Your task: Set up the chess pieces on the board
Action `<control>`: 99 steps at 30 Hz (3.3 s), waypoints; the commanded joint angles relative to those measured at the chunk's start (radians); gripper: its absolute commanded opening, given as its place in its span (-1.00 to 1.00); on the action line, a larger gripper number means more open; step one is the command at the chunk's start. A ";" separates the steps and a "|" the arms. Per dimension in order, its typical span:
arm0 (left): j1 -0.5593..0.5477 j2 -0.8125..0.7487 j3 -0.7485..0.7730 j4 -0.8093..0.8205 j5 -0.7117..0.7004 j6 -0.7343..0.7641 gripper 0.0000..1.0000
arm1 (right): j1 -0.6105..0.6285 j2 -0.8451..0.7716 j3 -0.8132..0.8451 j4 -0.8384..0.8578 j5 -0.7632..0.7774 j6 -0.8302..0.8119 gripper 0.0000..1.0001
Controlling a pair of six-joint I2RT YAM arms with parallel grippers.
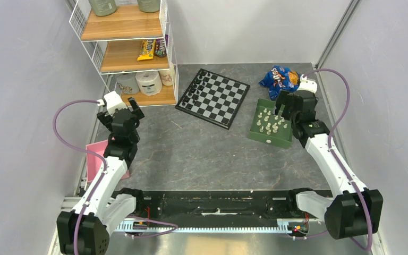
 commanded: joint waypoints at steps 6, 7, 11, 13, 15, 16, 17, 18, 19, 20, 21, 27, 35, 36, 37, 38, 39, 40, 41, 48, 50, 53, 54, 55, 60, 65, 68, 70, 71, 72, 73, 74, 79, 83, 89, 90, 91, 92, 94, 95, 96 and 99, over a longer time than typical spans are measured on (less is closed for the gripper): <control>0.004 -0.091 -0.002 0.022 0.136 -0.152 0.99 | 0.000 0.146 0.347 -0.229 -0.167 0.035 0.98; 0.003 -0.103 -0.012 0.025 0.159 -0.176 0.99 | 0.001 0.159 0.376 -0.237 -0.166 0.072 0.98; 0.005 -0.121 -0.003 0.000 0.322 -0.201 0.99 | 0.001 0.165 0.383 -0.166 -0.310 0.057 0.98; 0.006 -0.108 0.012 -0.009 0.374 -0.207 0.99 | 0.000 0.183 0.388 -0.138 -0.337 0.071 0.98; 0.005 -0.082 0.043 -0.054 0.394 -0.231 0.99 | 0.000 0.243 0.459 -0.190 -0.315 0.088 0.99; 0.006 -0.068 0.059 -0.074 0.423 -0.222 0.99 | -0.001 0.289 0.517 -0.240 -0.319 0.086 0.98; 0.005 -0.049 0.071 -0.088 0.445 -0.218 0.99 | 0.000 0.338 0.568 -0.283 -0.335 0.078 0.98; 0.005 -0.033 0.076 -0.094 0.455 -0.227 0.99 | -0.001 0.377 0.620 -0.306 -0.348 0.077 0.98; 0.005 -0.015 0.080 -0.095 0.471 -0.236 0.99 | 0.000 0.427 0.667 -0.328 -0.354 0.088 0.98; 0.005 0.001 0.078 -0.113 0.496 -0.249 0.99 | 0.000 0.464 0.703 -0.341 -0.362 0.104 0.98; 0.004 0.014 0.073 -0.119 0.511 -0.266 0.99 | 0.000 0.513 0.748 -0.357 -0.381 0.118 0.91; -0.044 0.106 0.098 -0.127 0.532 -0.300 0.99 | 0.000 0.766 1.002 -0.430 -0.504 0.160 0.57; -0.228 0.277 0.157 -0.119 0.401 -0.324 0.93 | 0.001 1.078 1.349 -0.507 -0.501 0.180 0.22; -0.231 0.292 0.155 -0.106 0.401 -0.336 0.91 | 0.002 1.120 1.391 -0.506 -0.495 0.190 0.13; -0.235 0.305 0.152 -0.104 0.401 -0.343 0.88 | 0.001 1.161 1.427 -0.506 -0.488 0.199 0.10; -0.239 0.320 0.150 -0.075 0.405 -0.349 0.86 | 0.003 1.196 1.472 -0.505 -0.483 0.203 0.08; -0.245 0.333 0.152 -0.070 0.409 -0.353 0.82 | 0.004 1.239 1.516 -0.506 -0.474 0.208 0.07; -0.251 0.350 0.156 -0.070 0.411 -0.359 0.79 | 0.004 1.273 1.550 -0.505 -0.462 0.211 0.03; -0.260 0.365 0.156 -0.069 0.413 -0.365 0.77 | 0.006 1.308 1.584 -0.503 -0.445 0.216 -0.02; -0.336 0.447 0.140 -0.021 0.410 -0.406 0.61 | 0.030 1.473 1.699 -0.430 -0.397 0.210 -0.31; -0.356 0.476 0.143 -0.006 0.411 -0.412 0.56 | 0.035 1.509 1.733 -0.425 -0.381 0.202 -0.34; -0.376 0.524 0.155 0.009 0.413 -0.421 0.48 | 0.038 1.543 1.745 -0.389 -0.364 0.199 -0.37; -0.380 0.539 0.162 0.014 0.415 -0.424 0.47 | 0.039 1.554 1.748 -0.380 -0.358 0.197 -0.37; -0.385 0.554 0.168 0.017 0.417 -0.427 0.46 | 0.039 1.566 1.757 -0.375 -0.354 0.195 -0.37; -0.406 0.629 0.208 0.034 0.425 -0.446 0.44 | 0.039 1.614 1.794 -0.375 -0.364 0.190 -0.33; -0.426 0.709 0.267 0.063 0.449 -0.458 0.44 | 0.040 1.644 1.800 -0.387 -0.396 0.189 -0.23; -0.438 0.756 0.308 0.076 0.455 -0.462 0.44 | 0.039 1.655 1.799 -0.400 -0.433 0.188 -0.19; -0.440 0.782 0.326 0.089 0.464 -0.468 0.44 | 0.040 1.656 1.797 -0.419 -0.451 0.186 -0.18; -0.441 0.792 0.333 0.095 0.467 -0.469 0.45 | 0.040 1.653 1.789 -0.424 -0.461 0.184 -0.16; -0.442 0.801 0.339 0.103 0.469 -0.471 0.45 | 0.040 1.649 1.778 -0.427 -0.466 0.181 -0.15; -0.443 0.807 0.343 0.112 0.470 -0.471 0.45 | 0.040 1.644 1.767 -0.428 -0.466 0.181 -0.14; -0.443 0.817 0.348 0.121 0.474 -0.472 0.45 | 0.040 1.639 1.758 -0.431 -0.468 0.179 -0.14; -0.453 0.876 0.387 0.137 0.490 -0.483 0.45 | 0.041 1.619 1.729 -0.437 -0.488 0.186 -0.08; -0.460 0.931 0.410 0.149 0.497 -0.511 0.45 | 0.041 1.616 1.725 -0.435 -0.498 0.191 -0.06; -0.466 0.963 0.414 0.155 0.483 -0.530 0.45 | 0.043 1.609 1.708 -0.438 -0.512 0.192 -0.06; -0.466 0.972 0.418 0.158 0.491 -0.530 0.45 | 0.044 1.605 1.698 -0.439 -0.516 0.193 -0.06; -0.466 0.983 0.423 0.160 0.499 -0.530 0.45 | 0.044 1.599 1.689 -0.442 -0.519 0.192 -0.06; -0.468 0.992 0.429 0.161 0.504 -0.530 0.44 | 0.043 1.592 1.677 -0.442 -0.524 0.195 -0.06; -0.473 1.007 0.438 0.169 0.511 -0.529 0.44 | 0.045 1.573 1.643 -0.443 -0.528 0.195 -0.07; -0.477 1.013 0.444 0.172 0.517 -0.527 0.44 | 0.044 1.565 1.624 -0.442 -0.535 0.197 -0.08; -0.480 1.017 0.448 0.175 0.522 -0.522 0.43 | 0.046 1.554 1.607 -0.443 -0.543 0.196 -0.08; -0.498 1.024 0.455 0.177 0.523 -0.517 0.42 | 0.048 1.523 1.558 -0.443 -0.566 0.199 -0.10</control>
